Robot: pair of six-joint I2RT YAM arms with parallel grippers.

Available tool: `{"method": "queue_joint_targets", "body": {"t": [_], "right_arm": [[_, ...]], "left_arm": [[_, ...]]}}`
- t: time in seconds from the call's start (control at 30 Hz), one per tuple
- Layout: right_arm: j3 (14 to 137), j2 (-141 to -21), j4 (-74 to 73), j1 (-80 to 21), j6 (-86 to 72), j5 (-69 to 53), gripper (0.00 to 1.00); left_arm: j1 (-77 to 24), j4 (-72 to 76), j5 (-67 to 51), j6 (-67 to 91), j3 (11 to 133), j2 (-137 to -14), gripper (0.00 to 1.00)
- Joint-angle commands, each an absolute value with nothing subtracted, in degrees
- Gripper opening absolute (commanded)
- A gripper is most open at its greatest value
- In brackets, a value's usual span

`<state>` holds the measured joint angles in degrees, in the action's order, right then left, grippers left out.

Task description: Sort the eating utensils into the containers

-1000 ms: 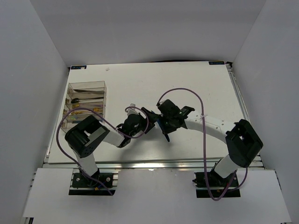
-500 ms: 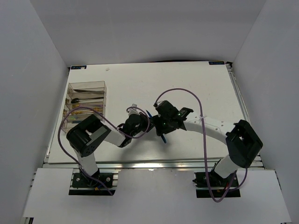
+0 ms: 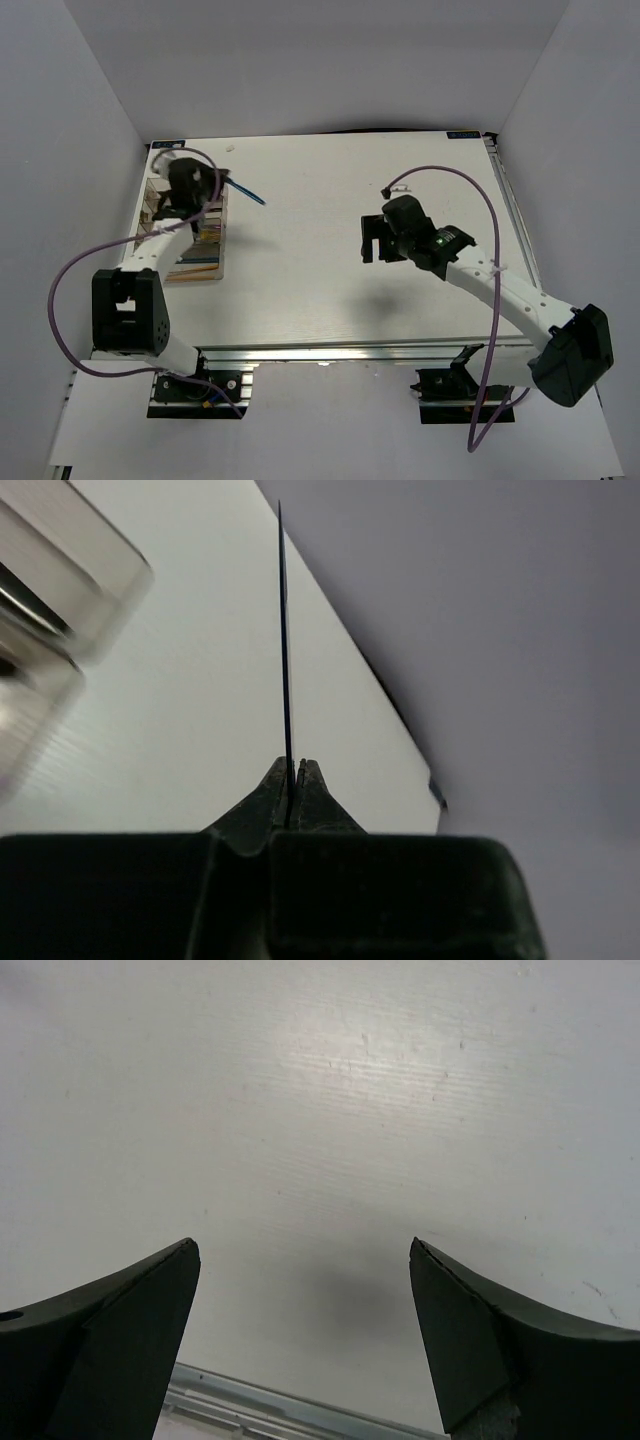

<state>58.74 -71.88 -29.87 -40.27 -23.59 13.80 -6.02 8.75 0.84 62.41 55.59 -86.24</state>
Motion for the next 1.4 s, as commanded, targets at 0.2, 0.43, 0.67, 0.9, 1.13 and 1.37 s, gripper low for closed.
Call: {"method": "queue_joint_targets", "body": {"t": [0.2,0.43,0.67,0.9,1.13,1.37], "right_arm": [[53.62,-64.7,-31.82,-40.52,-23.12,13.36,0.89],[51.77,-63.9,-32.87,-40.52,-22.41,13.18,0.89],[52.21,-65.56,-32.43,-40.52,-21.53,12.48,0.89],[52.73,-65.66,-33.13,-40.52,-20.92,12.04,0.9],[52.73,-64.78,-34.1,-40.52,-20.13,12.57,0.89],[53.52,-64.25,-34.98,-40.52,-19.95,12.48,0.89]], "left_arm": [[8.43,-0.44,11.5,64.23,72.94,-101.93,0.0],[10.28,0.26,18.63,65.65,80.42,-107.31,0.0],[10.99,4.04,18.37,67.23,78.49,-109.42,0.0],[11.07,7.12,19.6,68.99,78.57,-112.06,0.0],[11.16,8.0,19.16,68.82,79.46,-114.43,0.05],[11.16,8.44,18.72,68.82,77.35,-112.5,0.43]]}}
